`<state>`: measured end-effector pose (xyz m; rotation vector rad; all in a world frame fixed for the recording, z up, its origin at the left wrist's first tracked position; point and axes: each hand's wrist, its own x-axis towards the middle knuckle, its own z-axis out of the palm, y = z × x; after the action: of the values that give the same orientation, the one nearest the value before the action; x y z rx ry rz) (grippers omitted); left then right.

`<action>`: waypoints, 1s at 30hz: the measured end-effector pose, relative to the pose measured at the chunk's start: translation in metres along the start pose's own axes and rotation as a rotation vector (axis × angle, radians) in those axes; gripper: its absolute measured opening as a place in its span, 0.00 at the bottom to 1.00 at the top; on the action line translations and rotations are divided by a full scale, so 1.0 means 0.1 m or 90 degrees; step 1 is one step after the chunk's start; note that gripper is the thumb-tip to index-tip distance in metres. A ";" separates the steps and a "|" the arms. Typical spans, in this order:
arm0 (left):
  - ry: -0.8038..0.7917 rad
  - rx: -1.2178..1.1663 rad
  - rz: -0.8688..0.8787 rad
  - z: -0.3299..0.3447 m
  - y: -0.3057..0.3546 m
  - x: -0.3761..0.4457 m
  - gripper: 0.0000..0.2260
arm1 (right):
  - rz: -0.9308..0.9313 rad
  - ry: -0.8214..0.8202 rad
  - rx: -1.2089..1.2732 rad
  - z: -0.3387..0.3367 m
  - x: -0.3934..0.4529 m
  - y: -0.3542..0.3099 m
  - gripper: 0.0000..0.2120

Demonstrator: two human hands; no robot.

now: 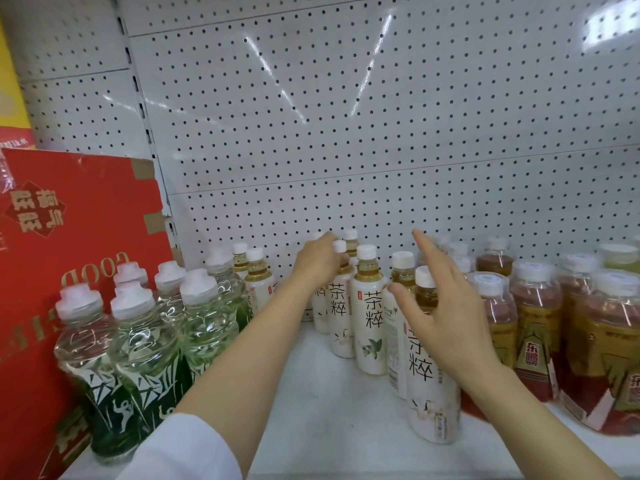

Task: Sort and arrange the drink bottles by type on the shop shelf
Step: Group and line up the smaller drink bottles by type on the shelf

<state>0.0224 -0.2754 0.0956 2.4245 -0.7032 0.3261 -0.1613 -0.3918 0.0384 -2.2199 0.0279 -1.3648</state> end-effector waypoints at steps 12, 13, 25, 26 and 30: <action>-0.078 0.519 -0.176 -0.81 -0.18 0.24 0.13 | 0.009 0.034 0.055 0.01 -0.08 0.05 0.16; -0.136 0.558 -0.221 -0.84 -0.22 0.24 0.12 | 0.009 0.035 0.059 0.01 -0.08 0.05 0.15; -0.238 0.191 -0.142 -0.61 0.00 0.17 0.14 | 0.023 0.051 0.090 0.00 -0.10 0.01 0.16; -0.235 0.163 -0.122 -0.58 0.09 0.13 0.14 | 0.024 0.052 0.093 -0.01 -0.11 0.01 0.17; -0.260 0.091 -0.126 -0.57 0.21 0.09 0.15 | 0.032 0.049 0.101 -0.02 -0.10 0.01 0.19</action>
<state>0.0150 -0.2595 0.1541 2.7029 -0.6160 -0.2138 -0.1679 -0.3911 0.0301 -2.0218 0.0030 -1.3760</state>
